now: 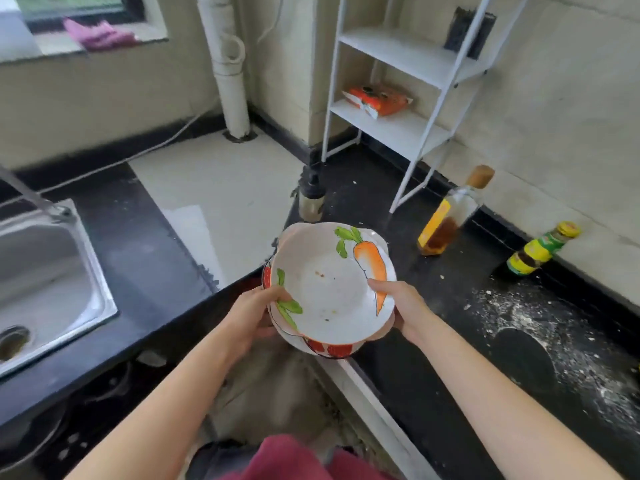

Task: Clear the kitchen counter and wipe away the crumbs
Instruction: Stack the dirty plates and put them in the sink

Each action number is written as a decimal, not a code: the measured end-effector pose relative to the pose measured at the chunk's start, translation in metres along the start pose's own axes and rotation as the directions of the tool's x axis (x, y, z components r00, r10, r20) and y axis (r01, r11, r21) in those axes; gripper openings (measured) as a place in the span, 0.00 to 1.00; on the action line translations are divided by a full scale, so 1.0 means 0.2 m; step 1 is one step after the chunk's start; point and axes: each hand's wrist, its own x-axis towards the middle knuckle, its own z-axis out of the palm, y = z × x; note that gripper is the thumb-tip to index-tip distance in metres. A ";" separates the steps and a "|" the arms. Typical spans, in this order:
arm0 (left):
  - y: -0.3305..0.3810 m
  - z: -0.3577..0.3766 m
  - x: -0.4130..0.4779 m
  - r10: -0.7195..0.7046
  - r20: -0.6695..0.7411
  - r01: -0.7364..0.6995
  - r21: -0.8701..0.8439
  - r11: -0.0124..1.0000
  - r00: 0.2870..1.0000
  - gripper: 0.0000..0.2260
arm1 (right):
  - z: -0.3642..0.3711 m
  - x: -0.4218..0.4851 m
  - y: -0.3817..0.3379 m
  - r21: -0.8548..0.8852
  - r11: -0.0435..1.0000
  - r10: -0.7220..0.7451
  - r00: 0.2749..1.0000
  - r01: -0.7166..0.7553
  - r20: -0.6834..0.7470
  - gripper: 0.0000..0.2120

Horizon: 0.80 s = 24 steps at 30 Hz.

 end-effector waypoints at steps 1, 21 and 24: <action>0.02 -0.15 -0.01 0.010 -0.023 -0.011 -0.025 1.000 1.000 0.10 | 0.15 0.01 -0.02 -0.024 1.000 -0.010 0.999 0.011 0.040 0.15; 0.00 -2.35 -0.14 -0.091 -0.432 -0.070 -0.342 0.937 0.897 0.13 | 2.60 0.14 -0.12 -0.351 0.935 0.111 0.899 0.050 0.424 0.11; -0.07 -2.53 -0.10 -0.160 -0.485 -0.058 -0.403 0.913 0.860 0.13 | 2.86 0.19 -0.07 -0.419 0.908 0.175 0.887 0.023 0.427 0.09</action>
